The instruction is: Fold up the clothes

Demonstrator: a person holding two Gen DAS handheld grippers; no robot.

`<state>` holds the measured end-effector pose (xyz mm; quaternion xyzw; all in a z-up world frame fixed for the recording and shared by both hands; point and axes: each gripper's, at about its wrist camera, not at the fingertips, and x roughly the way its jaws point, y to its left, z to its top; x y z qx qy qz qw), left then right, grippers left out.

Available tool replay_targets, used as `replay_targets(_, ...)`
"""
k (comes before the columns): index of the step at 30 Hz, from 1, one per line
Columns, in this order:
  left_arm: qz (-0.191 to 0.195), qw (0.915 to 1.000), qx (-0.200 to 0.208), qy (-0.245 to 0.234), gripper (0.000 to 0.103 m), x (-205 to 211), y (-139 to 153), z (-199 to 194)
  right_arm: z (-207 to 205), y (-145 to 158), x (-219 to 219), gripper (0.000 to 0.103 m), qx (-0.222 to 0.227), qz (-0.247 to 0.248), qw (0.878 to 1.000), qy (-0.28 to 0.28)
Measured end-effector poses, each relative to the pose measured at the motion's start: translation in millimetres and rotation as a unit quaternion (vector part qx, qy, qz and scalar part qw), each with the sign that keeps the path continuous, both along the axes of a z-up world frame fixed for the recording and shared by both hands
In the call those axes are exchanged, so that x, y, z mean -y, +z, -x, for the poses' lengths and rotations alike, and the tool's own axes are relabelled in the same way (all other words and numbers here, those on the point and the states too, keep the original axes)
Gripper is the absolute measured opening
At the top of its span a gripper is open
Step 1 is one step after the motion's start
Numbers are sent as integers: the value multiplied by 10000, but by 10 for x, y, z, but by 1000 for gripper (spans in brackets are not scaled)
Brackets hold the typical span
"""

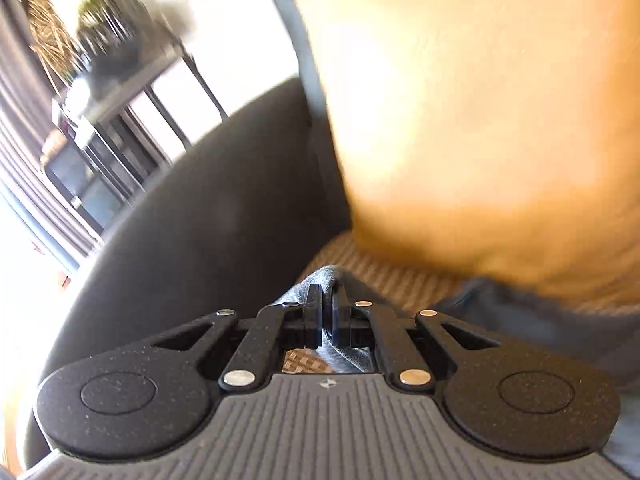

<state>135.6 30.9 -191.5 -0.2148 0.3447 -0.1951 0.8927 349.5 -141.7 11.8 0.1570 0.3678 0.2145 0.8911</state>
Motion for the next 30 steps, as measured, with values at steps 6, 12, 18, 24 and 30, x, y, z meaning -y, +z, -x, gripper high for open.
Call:
replay_targets(6,-369,9991,212,-17,76,708,222,-331,599,780,995,5,664,-164,9964,-495)
replay_targets(12,-594,9968,392,-365,82,1585,268,-690,1081,1175,1764,5,1211,-300,9870,-1016)
replay_targets(18,-1174,9926,184,-254,80,2216,-35,-1135,1545,1174,2270,5,1540,-537,9762,-1426)
replay_targets(24,-886,9956,-278,-113,0,2105,-192,-1430,2193,937,2795,5,1935,-794,9527,-2203)
replay_targets(30,-816,9961,-332,0,0,1786,-149,-1479,2940,191,3006,5,1590,-910,9400,-2877)
